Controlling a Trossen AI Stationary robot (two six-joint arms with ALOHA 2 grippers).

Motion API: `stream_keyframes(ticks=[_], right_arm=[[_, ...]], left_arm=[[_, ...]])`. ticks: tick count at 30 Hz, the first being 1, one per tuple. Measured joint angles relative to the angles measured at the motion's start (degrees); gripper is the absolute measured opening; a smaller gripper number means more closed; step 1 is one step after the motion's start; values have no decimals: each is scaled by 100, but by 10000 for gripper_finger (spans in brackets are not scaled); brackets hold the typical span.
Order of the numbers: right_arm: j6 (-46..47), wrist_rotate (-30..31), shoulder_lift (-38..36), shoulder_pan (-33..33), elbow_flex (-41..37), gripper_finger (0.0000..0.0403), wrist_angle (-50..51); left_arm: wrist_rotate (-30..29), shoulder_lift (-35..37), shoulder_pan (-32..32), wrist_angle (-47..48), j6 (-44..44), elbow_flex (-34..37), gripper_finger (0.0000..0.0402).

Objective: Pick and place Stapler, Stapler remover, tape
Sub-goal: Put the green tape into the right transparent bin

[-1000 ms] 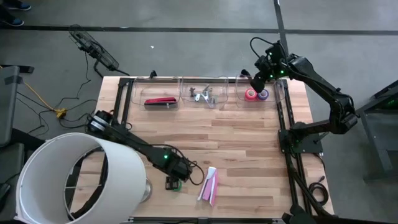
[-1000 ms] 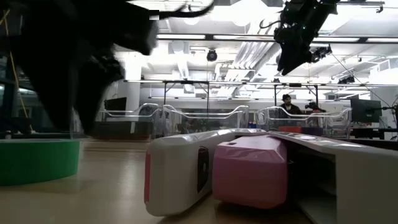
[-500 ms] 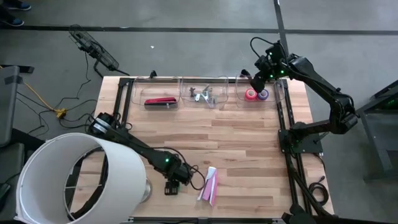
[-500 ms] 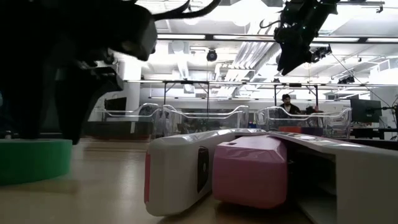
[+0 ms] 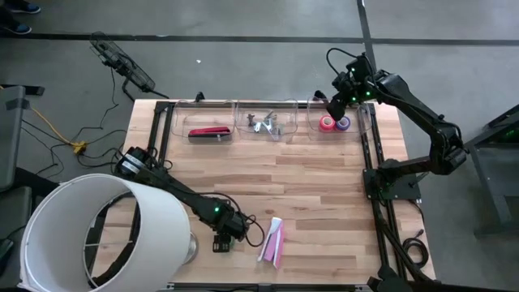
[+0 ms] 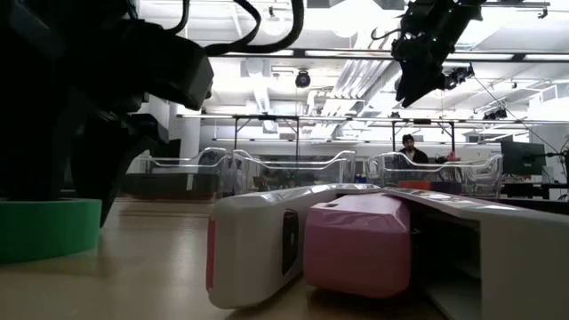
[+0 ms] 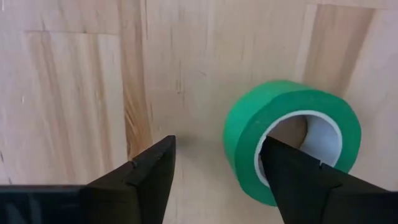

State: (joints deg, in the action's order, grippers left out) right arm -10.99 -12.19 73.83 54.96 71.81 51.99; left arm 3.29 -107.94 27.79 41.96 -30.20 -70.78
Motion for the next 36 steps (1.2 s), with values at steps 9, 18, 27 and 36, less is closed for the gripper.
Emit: stream_keyframes(ticks=[9,18,27,36], right_arm=[[-2,0,2,0,0,211,2],[0,0,2,0,0,211,2],[0,-2,2,0,0,211,37],[0,-17,4,2,0,211,70]], left_arm=[[-6,0,-2,-16,0,4,124],[-54,2,-6,0,-126,4,33],[-586,4,-313,17,-615,2,33],[-1354,111,-875,125,-606,-112,33]])
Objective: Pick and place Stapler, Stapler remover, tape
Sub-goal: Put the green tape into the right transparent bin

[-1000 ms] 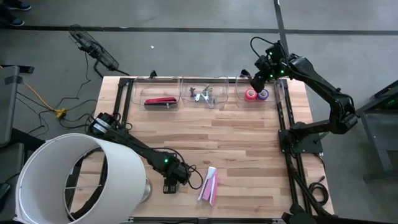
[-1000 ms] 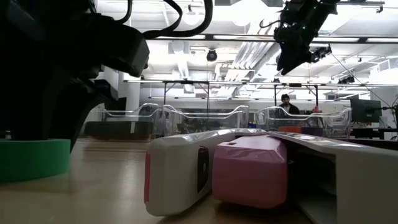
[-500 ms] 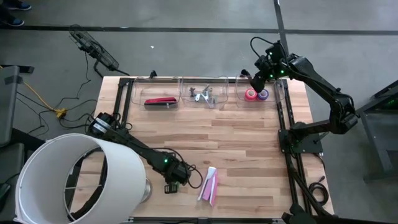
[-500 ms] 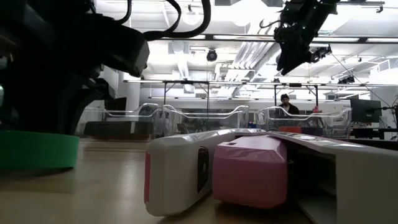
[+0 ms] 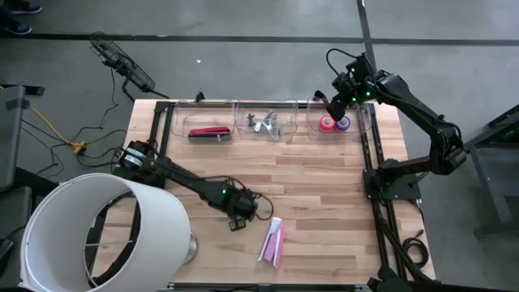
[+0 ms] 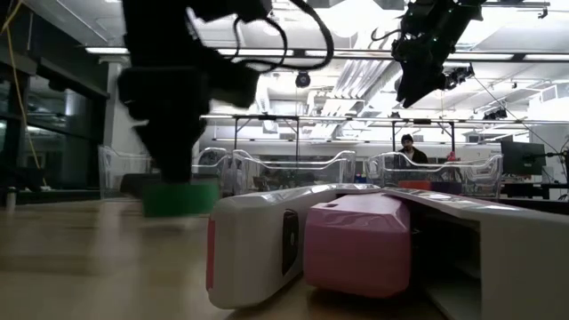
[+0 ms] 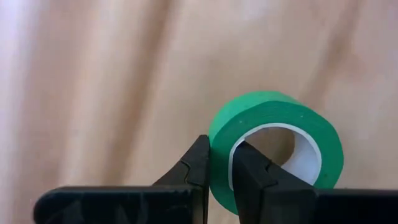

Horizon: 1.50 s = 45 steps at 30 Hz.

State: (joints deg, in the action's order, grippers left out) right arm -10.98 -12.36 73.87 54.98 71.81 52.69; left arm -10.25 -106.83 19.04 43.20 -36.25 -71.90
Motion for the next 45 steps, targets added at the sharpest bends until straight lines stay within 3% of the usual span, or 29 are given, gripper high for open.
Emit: stream_keyframes(ticks=[9,15,21,26,31,39,45], right_arm=[[0,-2,0,-2,0,211,0],[-44,-9,0,-2,0,211,-8],[-517,-824,0,-77,0,211,-37],[-759,-1752,-2,-287,-157,211,-359],[-1059,-2283,0,-600,-648,211,-687],[-908,-3362,0,-1056,-1230,211,-1610],[-848,-3606,0,-1361,-1351,211,-2226]], left_arm=[[-1262,428,-636,-154,-24,-89,33],[-2055,752,-1144,-934,-2,-91,33],[-2442,881,-1718,-2041,55,-82,33],[-2383,873,-2194,-3132,326,-87,33],[-2220,877,-2562,-3992,794,-89,33],[-1462,875,-3002,-5317,2006,-89,33],[-919,875,-3247,-5668,2371,-89,33]])
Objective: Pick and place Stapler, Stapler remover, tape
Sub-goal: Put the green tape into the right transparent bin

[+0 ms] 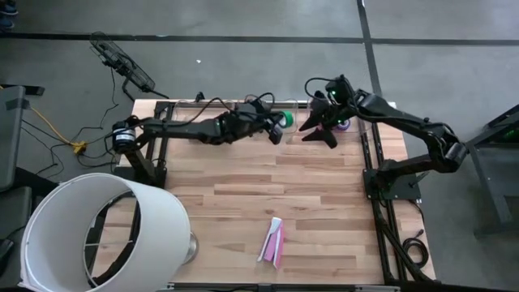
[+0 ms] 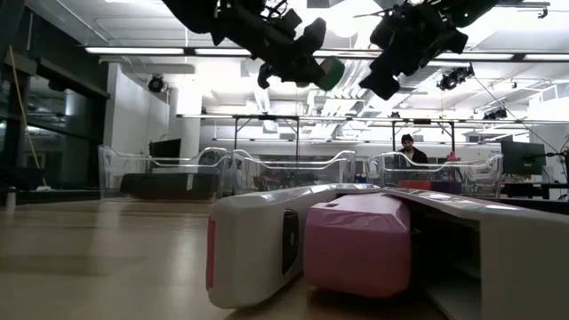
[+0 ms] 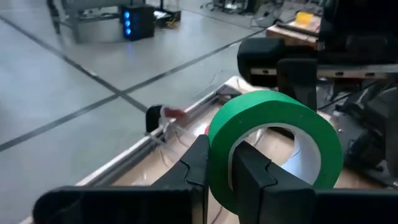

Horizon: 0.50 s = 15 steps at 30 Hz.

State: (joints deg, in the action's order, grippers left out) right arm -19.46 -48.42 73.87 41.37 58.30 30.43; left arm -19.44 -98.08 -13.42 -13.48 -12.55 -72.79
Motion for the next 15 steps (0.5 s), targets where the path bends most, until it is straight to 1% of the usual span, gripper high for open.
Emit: stream_keyframes(ticks=[4,7,12,15], right_arm=[[-1,-4,0,-153,0,211,-431],[70,52,0,-246,0,211,-810],[250,753,0,-410,0,211,-1320],[257,829,0,-465,0,211,-1455]], left_arm=[[391,0,-103,-44,32,0,33],[462,0,-99,-50,108,0,33],[469,0,-97,-54,209,0,33],[474,0,-93,-52,209,0,33]])
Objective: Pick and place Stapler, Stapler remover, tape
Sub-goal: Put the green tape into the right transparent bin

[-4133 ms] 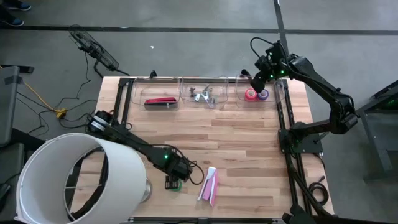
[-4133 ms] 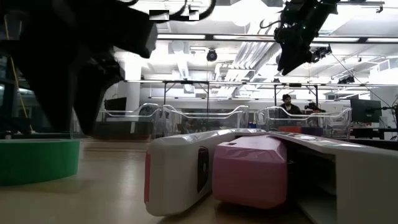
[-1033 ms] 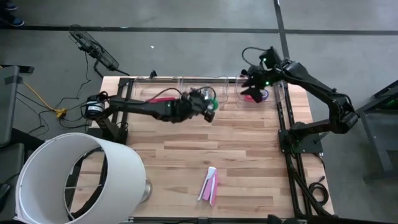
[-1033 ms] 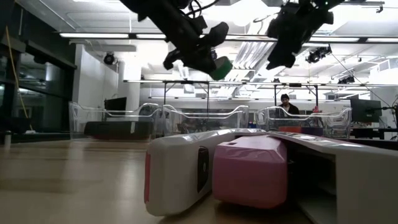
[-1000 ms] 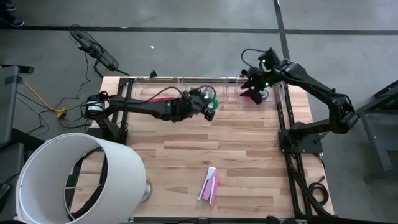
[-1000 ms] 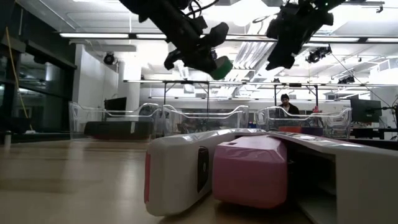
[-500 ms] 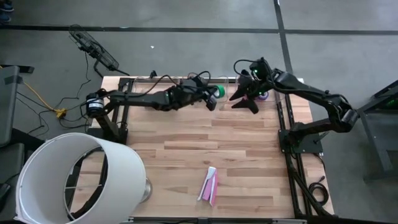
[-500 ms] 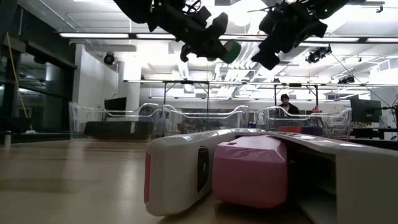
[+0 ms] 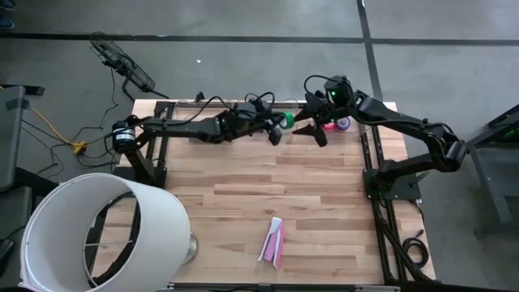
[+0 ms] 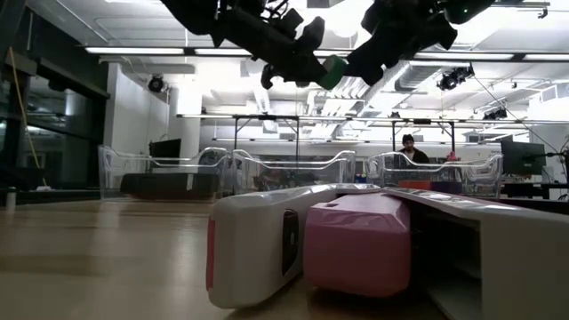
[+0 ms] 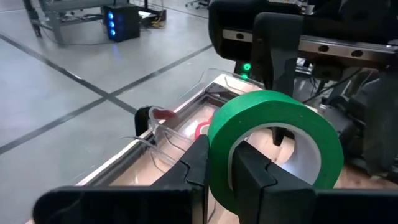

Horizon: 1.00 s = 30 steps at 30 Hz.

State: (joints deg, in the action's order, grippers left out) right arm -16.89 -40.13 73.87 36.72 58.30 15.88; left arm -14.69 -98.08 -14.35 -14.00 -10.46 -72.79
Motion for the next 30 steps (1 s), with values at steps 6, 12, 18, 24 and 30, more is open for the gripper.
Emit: stream_keyframes(ticks=[6,12,18,24,30], right_arm=[[147,-29,0,-166,0,211,-213],[251,-110,0,-316,0,211,-435],[848,-488,0,-306,0,206,-932],[1058,-674,0,-287,-2,160,-1018],[1064,-691,0,-292,-2,78,-1008]], left_arm=[[4,0,0,-31,-4,0,33],[181,0,2,-377,-3,0,33],[237,11,2,-635,13,-4,33],[272,15,9,-651,13,-7,33],[413,13,11,-651,24,-7,33]])
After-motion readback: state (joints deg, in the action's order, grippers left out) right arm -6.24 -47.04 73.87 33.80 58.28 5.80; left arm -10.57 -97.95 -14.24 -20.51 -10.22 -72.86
